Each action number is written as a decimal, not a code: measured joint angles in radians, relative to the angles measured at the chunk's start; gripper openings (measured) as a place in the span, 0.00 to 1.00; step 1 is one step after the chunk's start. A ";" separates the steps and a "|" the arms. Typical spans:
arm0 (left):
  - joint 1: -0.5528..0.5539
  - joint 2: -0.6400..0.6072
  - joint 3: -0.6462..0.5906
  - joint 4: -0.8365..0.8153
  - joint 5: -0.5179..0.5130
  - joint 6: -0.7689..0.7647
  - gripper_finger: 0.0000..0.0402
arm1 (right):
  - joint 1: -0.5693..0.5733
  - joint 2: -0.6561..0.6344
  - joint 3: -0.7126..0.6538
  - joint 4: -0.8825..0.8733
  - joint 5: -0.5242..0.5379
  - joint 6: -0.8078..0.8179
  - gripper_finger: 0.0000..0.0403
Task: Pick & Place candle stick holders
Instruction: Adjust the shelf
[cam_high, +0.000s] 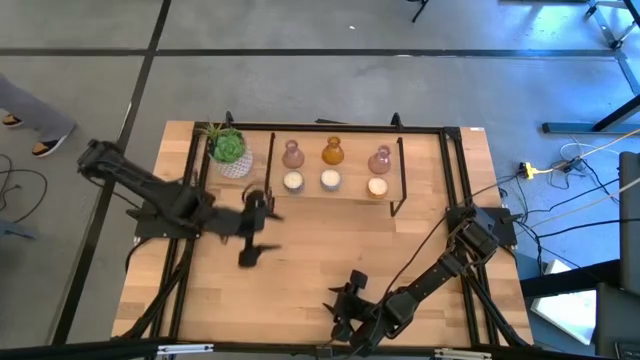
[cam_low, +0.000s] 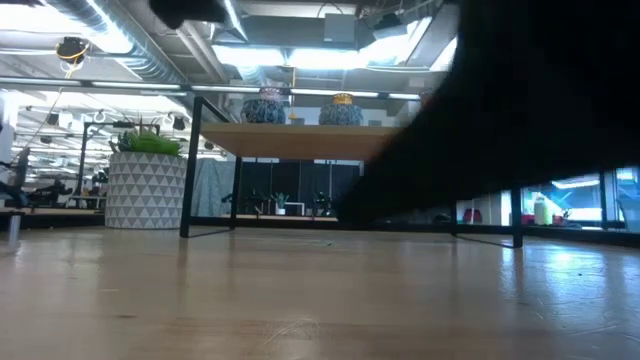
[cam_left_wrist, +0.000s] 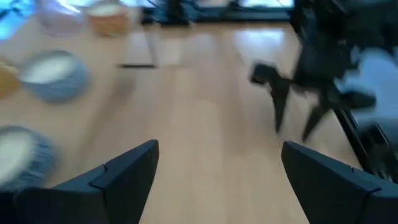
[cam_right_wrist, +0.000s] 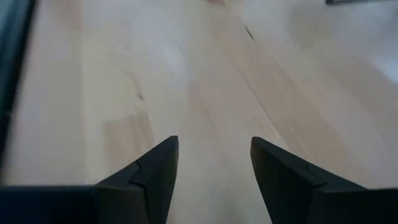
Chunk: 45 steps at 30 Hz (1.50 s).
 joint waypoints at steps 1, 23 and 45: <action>-0.040 0.008 -0.014 0.008 -0.019 -0.005 0.83 | 0.000 0.000 0.012 0.004 -0.003 -0.018 0.51; -0.261 0.210 -0.398 0.865 -0.218 -0.031 0.65 | -0.031 -0.001 0.339 -0.391 0.141 -0.262 0.44; -0.259 0.315 -0.398 0.991 -0.191 0.031 0.52 | 0.185 -0.016 0.649 -1.410 0.159 0.334 0.08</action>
